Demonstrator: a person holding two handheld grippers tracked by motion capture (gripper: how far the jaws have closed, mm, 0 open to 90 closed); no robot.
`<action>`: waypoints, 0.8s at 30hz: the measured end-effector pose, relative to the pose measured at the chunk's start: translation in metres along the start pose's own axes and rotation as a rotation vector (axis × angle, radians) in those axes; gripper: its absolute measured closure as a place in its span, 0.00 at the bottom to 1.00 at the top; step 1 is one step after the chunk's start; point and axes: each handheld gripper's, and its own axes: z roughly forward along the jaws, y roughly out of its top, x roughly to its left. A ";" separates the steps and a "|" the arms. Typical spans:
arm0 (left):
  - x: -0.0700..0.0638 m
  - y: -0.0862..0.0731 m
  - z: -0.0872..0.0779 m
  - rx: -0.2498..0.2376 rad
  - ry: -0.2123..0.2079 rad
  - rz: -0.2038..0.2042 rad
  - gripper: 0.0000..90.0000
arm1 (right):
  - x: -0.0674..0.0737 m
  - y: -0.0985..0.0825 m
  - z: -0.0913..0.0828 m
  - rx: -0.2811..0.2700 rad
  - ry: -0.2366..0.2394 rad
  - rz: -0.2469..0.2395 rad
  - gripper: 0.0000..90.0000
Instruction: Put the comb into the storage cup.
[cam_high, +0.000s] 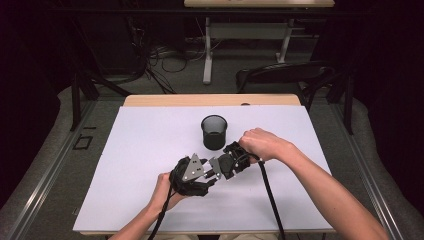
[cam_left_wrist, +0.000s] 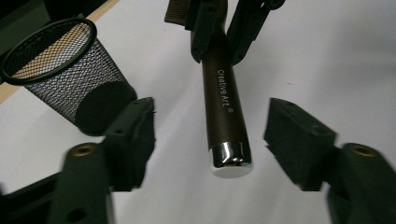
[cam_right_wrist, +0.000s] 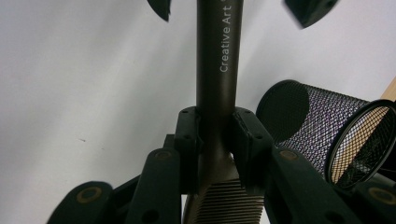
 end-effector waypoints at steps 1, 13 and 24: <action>0.000 0.000 0.000 0.000 0.002 0.001 0.45 | 0.000 0.001 0.000 0.003 0.000 -0.003 0.81; 0.001 -0.001 0.003 0.001 -0.038 -0.011 0.65 | -0.001 0.009 -0.001 -0.008 -0.018 -0.035 0.81; 0.004 -0.003 0.006 -0.001 -0.048 -0.039 0.77 | -0.002 0.012 -0.004 0.012 -0.034 -0.035 0.81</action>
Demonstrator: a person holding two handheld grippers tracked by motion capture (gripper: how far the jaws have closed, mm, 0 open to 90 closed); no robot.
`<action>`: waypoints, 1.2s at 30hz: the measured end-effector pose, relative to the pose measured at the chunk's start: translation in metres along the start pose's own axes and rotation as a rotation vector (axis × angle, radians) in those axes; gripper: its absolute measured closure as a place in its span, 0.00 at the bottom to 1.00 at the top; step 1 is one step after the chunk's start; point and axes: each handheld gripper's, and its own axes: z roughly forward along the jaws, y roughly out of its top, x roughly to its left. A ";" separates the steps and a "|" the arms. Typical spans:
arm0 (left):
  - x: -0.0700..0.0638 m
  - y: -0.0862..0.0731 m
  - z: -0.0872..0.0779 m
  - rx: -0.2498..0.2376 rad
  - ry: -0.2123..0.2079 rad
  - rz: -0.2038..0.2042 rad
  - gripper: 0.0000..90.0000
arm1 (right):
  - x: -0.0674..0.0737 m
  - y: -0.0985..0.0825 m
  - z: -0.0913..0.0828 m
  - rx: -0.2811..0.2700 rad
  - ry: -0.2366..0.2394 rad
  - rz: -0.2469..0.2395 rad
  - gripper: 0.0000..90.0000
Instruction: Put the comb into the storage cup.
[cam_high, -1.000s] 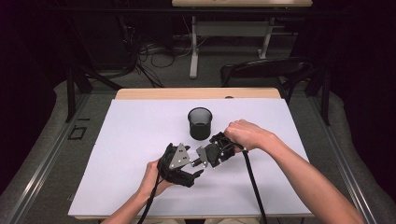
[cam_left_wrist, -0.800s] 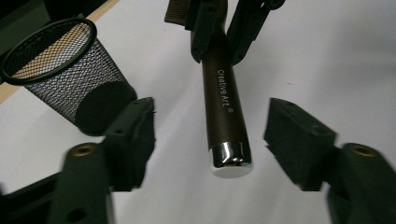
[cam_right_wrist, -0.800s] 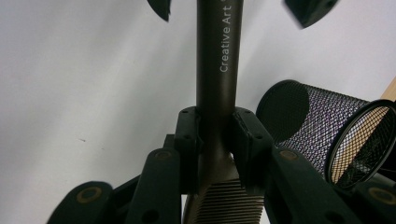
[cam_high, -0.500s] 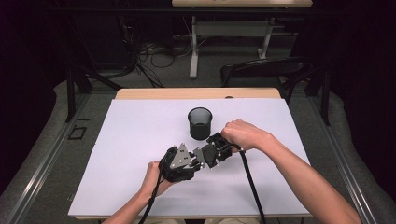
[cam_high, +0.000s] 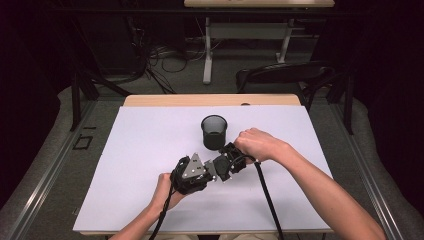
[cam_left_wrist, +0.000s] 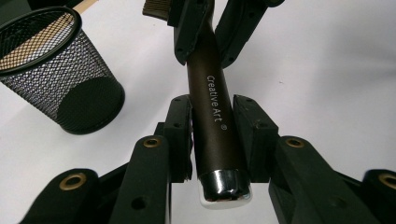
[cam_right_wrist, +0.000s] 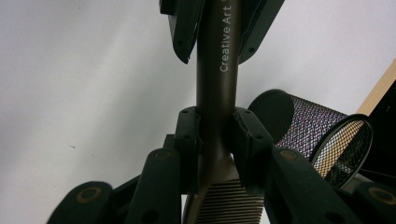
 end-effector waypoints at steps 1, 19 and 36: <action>0.000 0.000 0.000 0.001 0.001 -0.003 0.77 | 0.000 0.000 0.000 0.001 0.000 0.001 0.81; -0.001 -0.002 -0.002 -0.026 0.049 0.008 0.81 | -0.003 -0.001 -0.002 -0.007 -0.010 0.021 0.76; 0.007 -0.008 -0.010 -0.079 0.059 -0.033 0.81 | -0.005 -0.030 -0.018 -0.149 -0.062 0.327 0.15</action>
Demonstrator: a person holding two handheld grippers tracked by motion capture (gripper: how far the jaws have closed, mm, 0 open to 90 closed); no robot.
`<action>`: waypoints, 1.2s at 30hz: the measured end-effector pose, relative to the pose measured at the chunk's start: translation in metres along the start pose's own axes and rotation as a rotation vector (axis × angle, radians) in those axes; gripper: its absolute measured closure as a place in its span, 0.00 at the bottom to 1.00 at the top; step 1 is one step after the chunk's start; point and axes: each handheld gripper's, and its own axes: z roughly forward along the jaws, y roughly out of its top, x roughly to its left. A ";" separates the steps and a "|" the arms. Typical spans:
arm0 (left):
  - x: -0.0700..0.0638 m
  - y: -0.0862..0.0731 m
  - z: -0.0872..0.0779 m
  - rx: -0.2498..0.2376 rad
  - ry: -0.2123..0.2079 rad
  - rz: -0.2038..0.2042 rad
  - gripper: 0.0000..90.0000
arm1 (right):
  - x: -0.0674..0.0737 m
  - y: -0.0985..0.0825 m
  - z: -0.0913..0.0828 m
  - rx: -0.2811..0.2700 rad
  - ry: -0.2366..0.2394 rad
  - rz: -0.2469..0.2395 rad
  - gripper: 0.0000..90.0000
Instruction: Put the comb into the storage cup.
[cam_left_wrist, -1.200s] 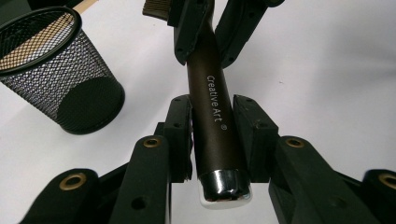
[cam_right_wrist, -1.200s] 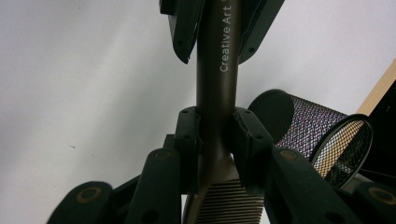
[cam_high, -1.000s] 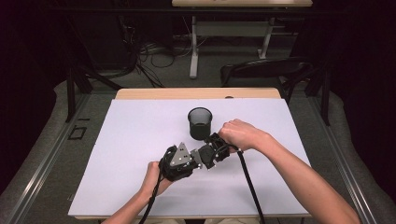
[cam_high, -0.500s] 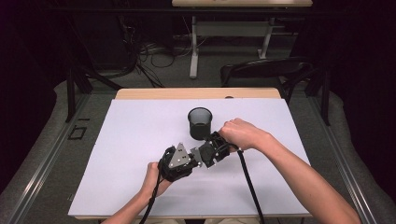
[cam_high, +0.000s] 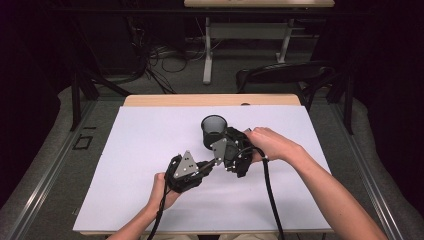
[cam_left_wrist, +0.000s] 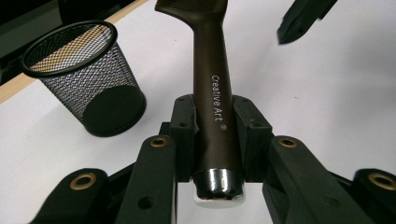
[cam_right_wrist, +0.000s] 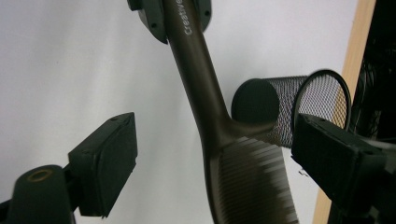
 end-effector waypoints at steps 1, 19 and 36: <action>0.000 0.000 0.000 -0.003 0.001 -0.004 0.81 | 0.000 -0.002 -0.002 -0.007 -0.002 0.021 0.14; 0.007 -0.005 -0.004 -0.011 0.036 -0.015 0.81 | 0.023 -0.039 -0.025 -0.141 -0.032 0.261 0.05; 0.009 -0.007 -0.006 -0.043 0.064 -0.028 0.81 | 0.057 -0.075 -0.007 -0.267 -0.038 0.549 0.04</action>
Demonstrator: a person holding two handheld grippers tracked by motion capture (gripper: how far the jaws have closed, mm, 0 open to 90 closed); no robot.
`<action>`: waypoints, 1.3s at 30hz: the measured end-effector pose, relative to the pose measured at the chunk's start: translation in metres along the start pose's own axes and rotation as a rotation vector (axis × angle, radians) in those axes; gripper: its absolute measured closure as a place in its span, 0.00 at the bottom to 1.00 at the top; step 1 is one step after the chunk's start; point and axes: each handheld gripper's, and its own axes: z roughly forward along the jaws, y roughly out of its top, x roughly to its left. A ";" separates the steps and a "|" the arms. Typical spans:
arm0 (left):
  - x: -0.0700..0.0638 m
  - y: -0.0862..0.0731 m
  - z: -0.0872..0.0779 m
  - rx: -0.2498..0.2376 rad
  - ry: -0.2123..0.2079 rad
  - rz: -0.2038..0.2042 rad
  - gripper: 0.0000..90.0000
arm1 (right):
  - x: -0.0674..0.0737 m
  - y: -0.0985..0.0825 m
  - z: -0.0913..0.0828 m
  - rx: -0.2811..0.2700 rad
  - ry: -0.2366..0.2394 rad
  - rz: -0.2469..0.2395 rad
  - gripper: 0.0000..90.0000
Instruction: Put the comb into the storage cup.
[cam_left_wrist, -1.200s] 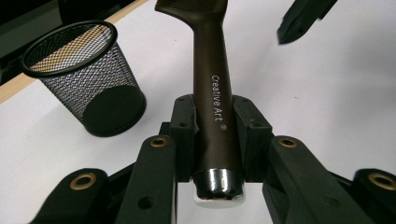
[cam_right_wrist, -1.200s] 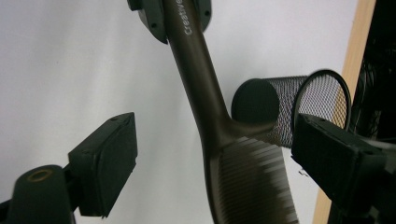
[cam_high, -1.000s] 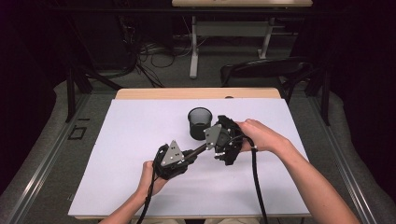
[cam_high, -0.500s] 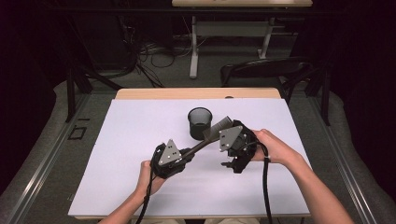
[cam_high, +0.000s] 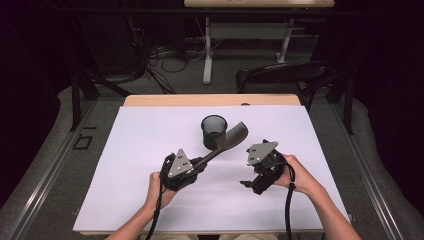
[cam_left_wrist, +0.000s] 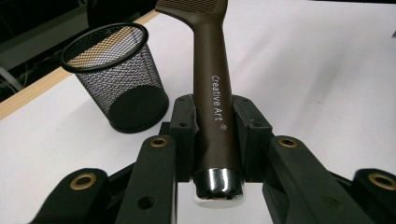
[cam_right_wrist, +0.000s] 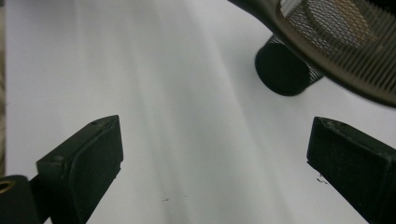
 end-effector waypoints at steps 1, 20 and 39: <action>0.000 0.000 0.000 -0.002 0.002 -0.002 0.81 | 0.001 -0.004 0.001 -0.008 -0.024 0.021 0.04; -0.004 -0.005 0.002 -0.064 0.023 -0.026 0.81 | 0.003 -0.019 0.011 -0.118 -0.039 0.253 0.02; -0.009 -0.011 0.005 -0.116 0.095 -0.055 0.81 | 0.003 -0.018 0.020 -0.226 -0.057 0.439 0.03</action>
